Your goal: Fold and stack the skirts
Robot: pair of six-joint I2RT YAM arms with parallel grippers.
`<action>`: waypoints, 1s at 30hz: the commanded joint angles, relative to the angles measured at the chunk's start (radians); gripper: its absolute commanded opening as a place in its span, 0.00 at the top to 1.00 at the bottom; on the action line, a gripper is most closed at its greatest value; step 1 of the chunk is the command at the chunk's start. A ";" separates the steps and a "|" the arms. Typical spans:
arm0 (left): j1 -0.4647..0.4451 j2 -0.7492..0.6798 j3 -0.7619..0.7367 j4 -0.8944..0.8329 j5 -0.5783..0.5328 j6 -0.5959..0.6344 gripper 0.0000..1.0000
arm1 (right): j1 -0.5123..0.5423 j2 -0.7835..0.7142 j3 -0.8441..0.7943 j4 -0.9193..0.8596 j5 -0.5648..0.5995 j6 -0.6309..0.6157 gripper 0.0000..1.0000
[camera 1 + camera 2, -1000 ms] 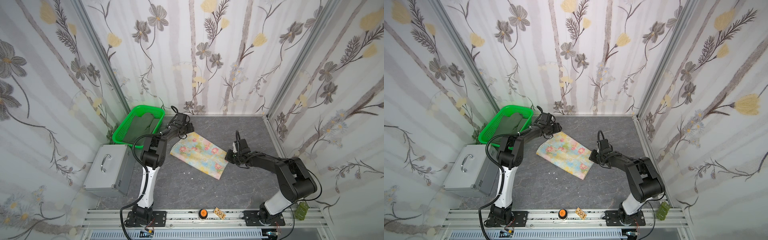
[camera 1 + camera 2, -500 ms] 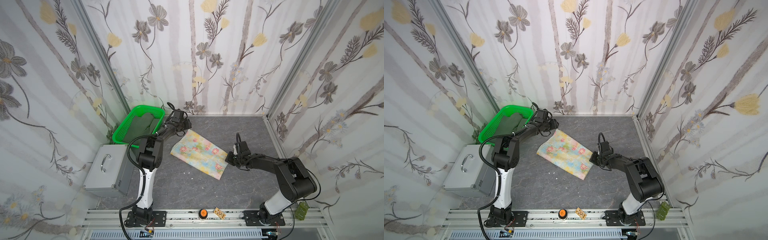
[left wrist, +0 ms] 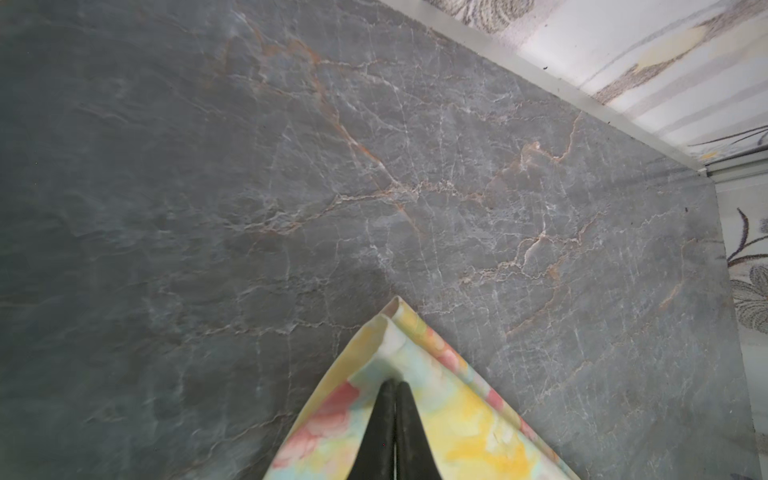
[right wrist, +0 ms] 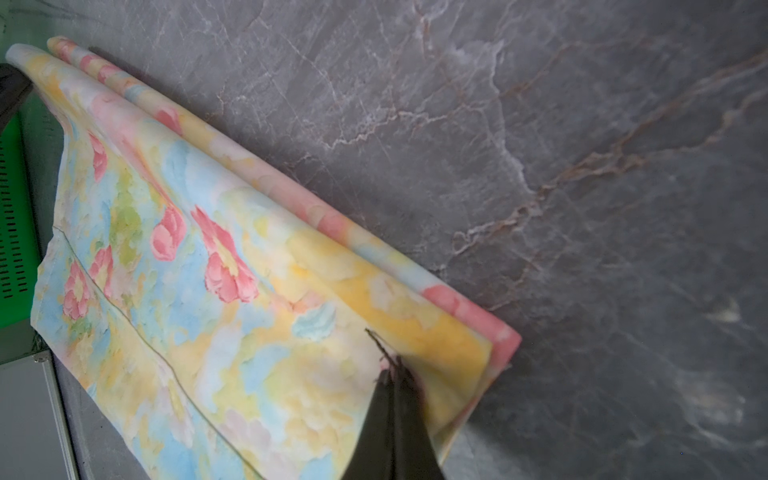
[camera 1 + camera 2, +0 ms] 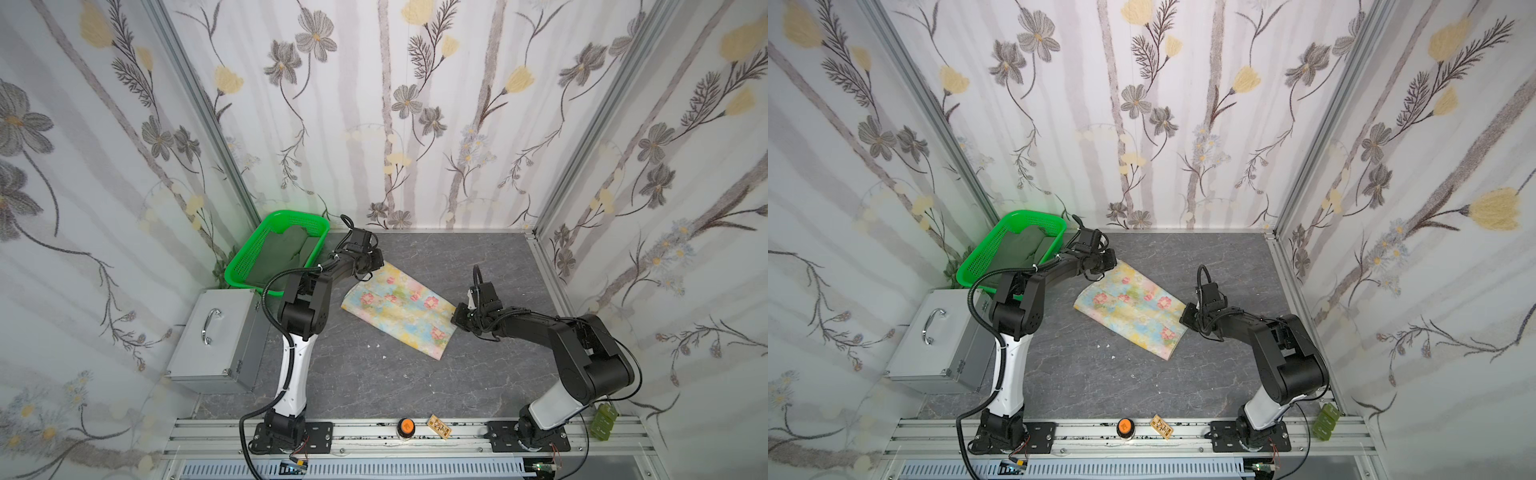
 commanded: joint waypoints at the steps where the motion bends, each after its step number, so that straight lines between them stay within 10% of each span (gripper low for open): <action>1: -0.001 0.038 0.043 0.015 -0.005 -0.024 1.00 | -0.001 0.001 -0.014 -0.070 0.041 0.005 1.00; 23: -0.004 -0.206 -0.209 0.026 -0.064 -0.026 1.00 | -0.090 -0.114 0.080 -0.215 0.073 -0.109 0.99; 30: -0.078 -0.334 -0.243 0.028 -0.014 -0.006 0.85 | -0.087 -0.359 -0.041 -0.256 -0.003 -0.074 0.50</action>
